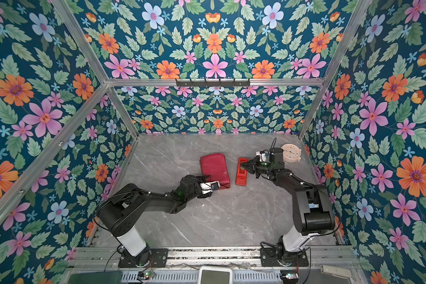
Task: Wrap the gift box in paper
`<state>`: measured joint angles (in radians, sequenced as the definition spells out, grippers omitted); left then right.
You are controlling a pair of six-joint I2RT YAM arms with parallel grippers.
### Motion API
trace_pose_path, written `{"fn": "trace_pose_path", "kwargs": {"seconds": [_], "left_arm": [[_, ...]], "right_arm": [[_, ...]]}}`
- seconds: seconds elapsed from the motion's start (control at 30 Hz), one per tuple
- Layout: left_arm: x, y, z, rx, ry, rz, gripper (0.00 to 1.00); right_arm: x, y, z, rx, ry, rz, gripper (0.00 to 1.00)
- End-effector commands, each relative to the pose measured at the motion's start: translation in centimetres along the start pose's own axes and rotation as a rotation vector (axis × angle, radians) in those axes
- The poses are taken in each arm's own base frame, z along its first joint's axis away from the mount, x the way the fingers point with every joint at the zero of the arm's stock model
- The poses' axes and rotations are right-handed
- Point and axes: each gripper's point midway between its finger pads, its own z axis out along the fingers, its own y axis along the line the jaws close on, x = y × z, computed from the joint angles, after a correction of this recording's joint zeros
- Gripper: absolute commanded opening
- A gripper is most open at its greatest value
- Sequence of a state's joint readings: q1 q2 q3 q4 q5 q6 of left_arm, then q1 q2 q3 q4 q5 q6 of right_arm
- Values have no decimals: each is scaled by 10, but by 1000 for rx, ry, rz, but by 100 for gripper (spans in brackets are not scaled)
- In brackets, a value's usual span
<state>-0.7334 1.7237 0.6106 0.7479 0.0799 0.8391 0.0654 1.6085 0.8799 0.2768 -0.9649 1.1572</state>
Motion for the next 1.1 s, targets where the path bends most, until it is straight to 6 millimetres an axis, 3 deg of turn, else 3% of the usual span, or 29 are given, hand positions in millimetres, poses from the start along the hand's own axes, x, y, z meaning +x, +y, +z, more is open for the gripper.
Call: {"fn": "trace_pose_path", "kwargs": {"seconds": [0.0, 0.47, 0.83, 1.07], "left_arm": [[8, -7, 1, 25, 33, -7, 71], [8, -6, 2, 23, 34, -7, 71], [8, -6, 2, 23, 35, -8, 71], [8, -6, 2, 27, 37, -7, 71]], "right_arm": [[2, 1, -2, -5, 2, -26, 0], [28, -13, -2, 22, 23, -10, 0], [53, -54, 8, 69, 38, 54, 0], [56, -75, 7, 103, 22, 71, 0]]}}
